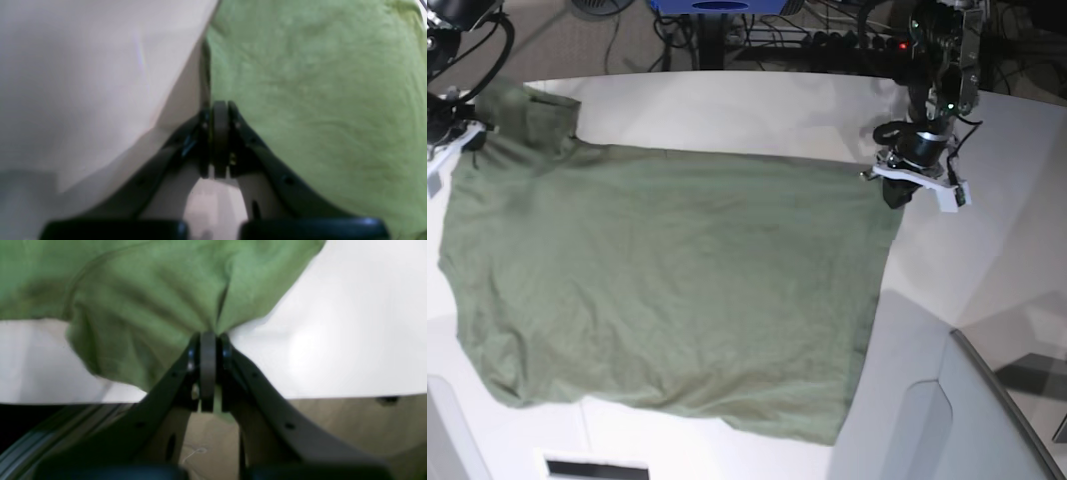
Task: Layout the t-shirt on the table in an organized manner, then fold the t-shirt properly
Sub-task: 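Pull the shoulder corners apart with both grippers to smooth the shirt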
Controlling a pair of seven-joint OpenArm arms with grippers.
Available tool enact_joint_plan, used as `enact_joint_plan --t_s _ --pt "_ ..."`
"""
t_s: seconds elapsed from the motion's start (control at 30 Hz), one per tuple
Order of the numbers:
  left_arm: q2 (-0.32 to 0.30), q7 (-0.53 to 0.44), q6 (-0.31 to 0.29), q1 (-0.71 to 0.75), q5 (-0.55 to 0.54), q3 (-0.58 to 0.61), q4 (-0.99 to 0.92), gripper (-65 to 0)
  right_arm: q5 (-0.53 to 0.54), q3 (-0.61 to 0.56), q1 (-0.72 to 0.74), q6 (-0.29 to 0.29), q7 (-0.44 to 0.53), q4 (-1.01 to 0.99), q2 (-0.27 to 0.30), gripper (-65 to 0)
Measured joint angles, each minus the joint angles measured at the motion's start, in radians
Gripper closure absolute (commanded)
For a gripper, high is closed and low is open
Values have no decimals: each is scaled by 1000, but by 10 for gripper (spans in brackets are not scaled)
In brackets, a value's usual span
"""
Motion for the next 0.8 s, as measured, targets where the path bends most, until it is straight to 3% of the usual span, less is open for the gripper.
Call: enact_joint_plan --t_s 0.33,0.43,0.53,0.63,0.8 --pt "-17 -3 0 193 2 -7 188 0 0 -2 -53 0 -91 109 -3 -6" --pt "-14 -3 73 236 4 -5 211 0 0 -4 -95 1 -92 147 -2 -6" --pt "-13 -4 135 277 100 -6 247 0 0 -4 -105 0 -101 150 0 -6" --pt "7 -3 135 277 161 -5 257 0 -4 -13 -92 0 -100 148 6 -6" --pt "16 3 132 219 167 2 257 0 -5 -104 -23 1 -95 85 45 -6"
